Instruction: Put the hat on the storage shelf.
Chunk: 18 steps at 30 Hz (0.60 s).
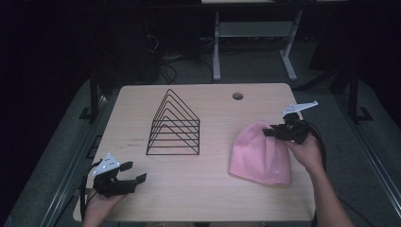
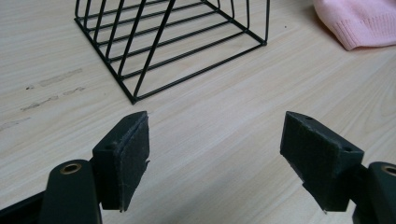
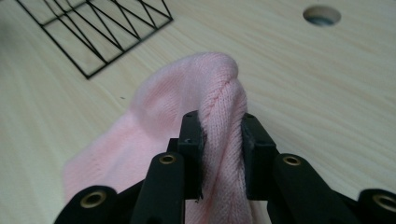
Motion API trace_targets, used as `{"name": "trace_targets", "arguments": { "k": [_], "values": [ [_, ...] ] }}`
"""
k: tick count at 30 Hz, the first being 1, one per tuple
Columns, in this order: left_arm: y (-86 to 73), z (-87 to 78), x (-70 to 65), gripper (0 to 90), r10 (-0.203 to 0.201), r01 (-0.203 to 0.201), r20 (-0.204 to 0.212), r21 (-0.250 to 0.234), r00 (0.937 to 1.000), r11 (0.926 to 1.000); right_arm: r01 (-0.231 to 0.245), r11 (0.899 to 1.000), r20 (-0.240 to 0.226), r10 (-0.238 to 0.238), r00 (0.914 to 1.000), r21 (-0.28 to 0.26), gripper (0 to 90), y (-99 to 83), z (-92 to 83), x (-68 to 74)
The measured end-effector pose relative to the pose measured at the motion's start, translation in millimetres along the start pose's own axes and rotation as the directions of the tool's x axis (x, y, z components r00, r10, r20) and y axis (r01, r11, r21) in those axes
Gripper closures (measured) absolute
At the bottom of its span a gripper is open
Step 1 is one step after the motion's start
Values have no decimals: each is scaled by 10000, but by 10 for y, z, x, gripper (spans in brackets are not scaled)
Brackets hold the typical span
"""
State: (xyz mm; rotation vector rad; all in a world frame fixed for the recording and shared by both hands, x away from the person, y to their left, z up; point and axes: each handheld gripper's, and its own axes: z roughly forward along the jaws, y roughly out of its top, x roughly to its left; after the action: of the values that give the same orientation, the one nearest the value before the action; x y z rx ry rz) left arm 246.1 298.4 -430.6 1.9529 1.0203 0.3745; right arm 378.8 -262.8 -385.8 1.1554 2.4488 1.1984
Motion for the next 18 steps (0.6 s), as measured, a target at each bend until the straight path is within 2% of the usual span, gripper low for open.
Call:
{"name": "trace_targets", "arguments": {
  "k": [1, 2, 5, 6, 13, 18],
  "values": [
    [-5, 3, 5, 235, 31, -31, 56, 14, 10000, 10000, 196, 9997, 19, -196, 9998, -121, 732, 31, -80, 73],
    [-10, 7, 4, 235, -6, 6, 106, 14, 9999, 10000, 196, 9997, 19, -196, 9998, -121, 732, 31, -80, 73],
    [-18, 13, 0, 235, 41, -43, 176, 111, 9998, 9999, 614, 9973, 55, -612, 9981, -405, 733, 93, -192, 156],
    [-14, 19, -3, 235, 60, -63, 217, 142, 9997, 9999, 780, 9948, 49, -778, 9970, -652, 733, 137, -264, 200],
    [-17, 27, -16, 235, 57, -62, 250, 196, 9997, 9998, 1040, 9879, 94, -1036, 9946, -1150, 733, 261, -431, 292],
    [-9, 11, -18, 239, 124, -129, 340, 136, 9993, 9998, 1312, 9832, 166, -1301, 9914, -1273, 733, 345, -495, 373]
  ]
}}
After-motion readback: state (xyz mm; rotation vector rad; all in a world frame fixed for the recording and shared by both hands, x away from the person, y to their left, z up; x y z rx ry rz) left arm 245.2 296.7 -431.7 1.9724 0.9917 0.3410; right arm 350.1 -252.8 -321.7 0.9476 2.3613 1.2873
